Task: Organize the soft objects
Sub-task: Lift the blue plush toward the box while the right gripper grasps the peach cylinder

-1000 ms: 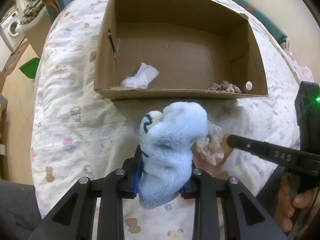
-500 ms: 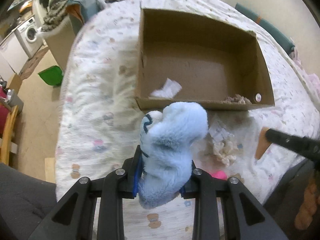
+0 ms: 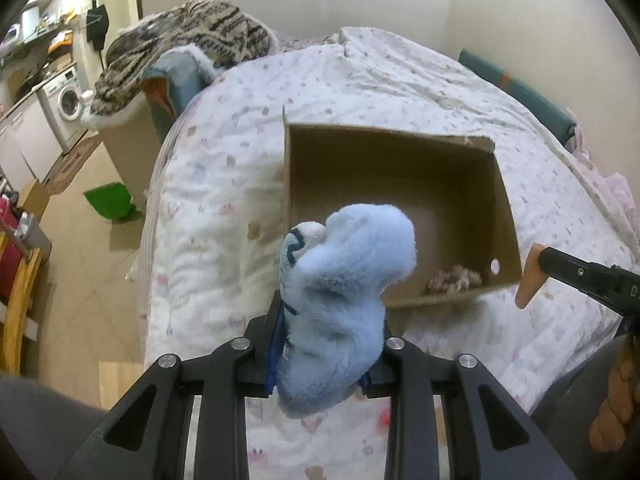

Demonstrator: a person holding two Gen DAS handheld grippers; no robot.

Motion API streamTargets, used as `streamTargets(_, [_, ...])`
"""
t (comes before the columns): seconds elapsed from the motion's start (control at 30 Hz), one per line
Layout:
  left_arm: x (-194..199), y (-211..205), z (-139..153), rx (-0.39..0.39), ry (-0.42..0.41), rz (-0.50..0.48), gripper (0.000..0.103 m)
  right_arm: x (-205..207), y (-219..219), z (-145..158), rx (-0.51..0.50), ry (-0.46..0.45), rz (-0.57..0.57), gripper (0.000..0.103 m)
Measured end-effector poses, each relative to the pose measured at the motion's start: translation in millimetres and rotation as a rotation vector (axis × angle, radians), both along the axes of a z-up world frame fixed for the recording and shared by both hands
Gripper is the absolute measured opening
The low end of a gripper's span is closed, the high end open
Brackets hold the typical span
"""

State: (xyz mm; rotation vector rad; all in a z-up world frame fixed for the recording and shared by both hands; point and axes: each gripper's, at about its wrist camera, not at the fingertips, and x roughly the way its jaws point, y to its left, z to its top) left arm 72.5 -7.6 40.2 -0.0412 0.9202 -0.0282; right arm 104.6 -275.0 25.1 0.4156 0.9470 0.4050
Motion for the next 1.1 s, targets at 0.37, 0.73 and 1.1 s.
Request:
streamTargets(0.37, [57,-18,1,0.038,-0.019,-0.033,0.026,43,2,-6,-0.038,-0.004,-0.016,0.006])
streamTargets(0.73, [85,-26,-46,0.036,0.017,-0.037,0.027,57,15,-47,-0.066,0.054,-0.002,0.006])
streamTargets(1.1, [88,-23,-68,0.009,0.069,-0.048,0.029,58,26,-70,-0.128,0.108,0.025,0.007])
